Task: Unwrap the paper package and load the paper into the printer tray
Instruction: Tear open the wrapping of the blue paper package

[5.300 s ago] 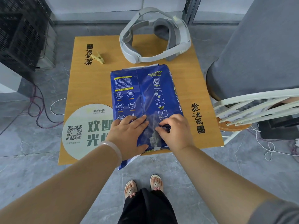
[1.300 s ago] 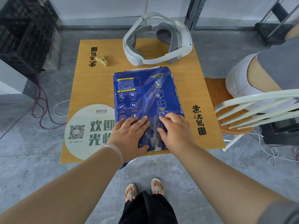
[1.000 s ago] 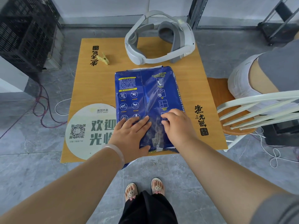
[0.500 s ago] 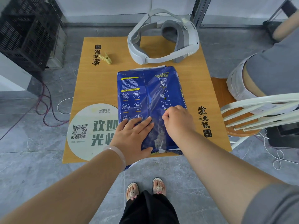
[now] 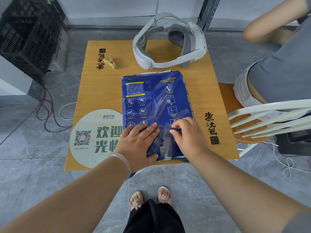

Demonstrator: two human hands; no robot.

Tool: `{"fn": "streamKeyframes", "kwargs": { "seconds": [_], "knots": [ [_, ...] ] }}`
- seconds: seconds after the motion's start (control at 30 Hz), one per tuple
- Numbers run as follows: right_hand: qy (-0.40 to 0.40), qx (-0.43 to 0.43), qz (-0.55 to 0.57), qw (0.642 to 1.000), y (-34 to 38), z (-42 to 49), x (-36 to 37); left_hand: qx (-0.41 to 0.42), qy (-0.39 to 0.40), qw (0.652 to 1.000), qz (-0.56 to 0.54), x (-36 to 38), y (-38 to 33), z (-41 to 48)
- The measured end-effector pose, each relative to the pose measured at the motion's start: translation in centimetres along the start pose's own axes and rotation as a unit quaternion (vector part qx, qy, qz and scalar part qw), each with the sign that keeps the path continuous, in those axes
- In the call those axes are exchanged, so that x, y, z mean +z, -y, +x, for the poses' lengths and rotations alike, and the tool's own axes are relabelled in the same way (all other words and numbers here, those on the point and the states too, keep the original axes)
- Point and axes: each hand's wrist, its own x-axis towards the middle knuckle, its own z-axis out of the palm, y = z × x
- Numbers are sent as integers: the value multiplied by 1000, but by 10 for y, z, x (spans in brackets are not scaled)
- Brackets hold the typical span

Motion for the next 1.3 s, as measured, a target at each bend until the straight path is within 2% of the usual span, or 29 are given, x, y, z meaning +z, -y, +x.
{"fn": "streamKeyframes", "kwargs": {
  "seconds": [0.33, 0.67, 0.87, 1.07, 1.2, 1.3],
  "knots": [
    [-30, 59, -6, 998, 11, 18, 7, 1, -2, 1000, 6, 0, 0, 0],
    [6, -145, 6, 989, 2, -27, -10, 0, 15, 1000, 7, -4, 0, 2],
    [46, -208, 7, 977, 7, -65, -13, -2, 19, 1000, 8, -4, -2, 2],
    [32, -246, -35, 968, 2, -101, -11, 1, 19, 1000, 16, -5, -2, 2],
    [74, -301, -65, 949, -8, -124, -5, 3, 20, 1000, 14, -6, -3, 2],
    [124, -308, -66, 941, -14, -140, 3, 5, 22, 1000, 15, -7, -3, 2]
  ]
}}
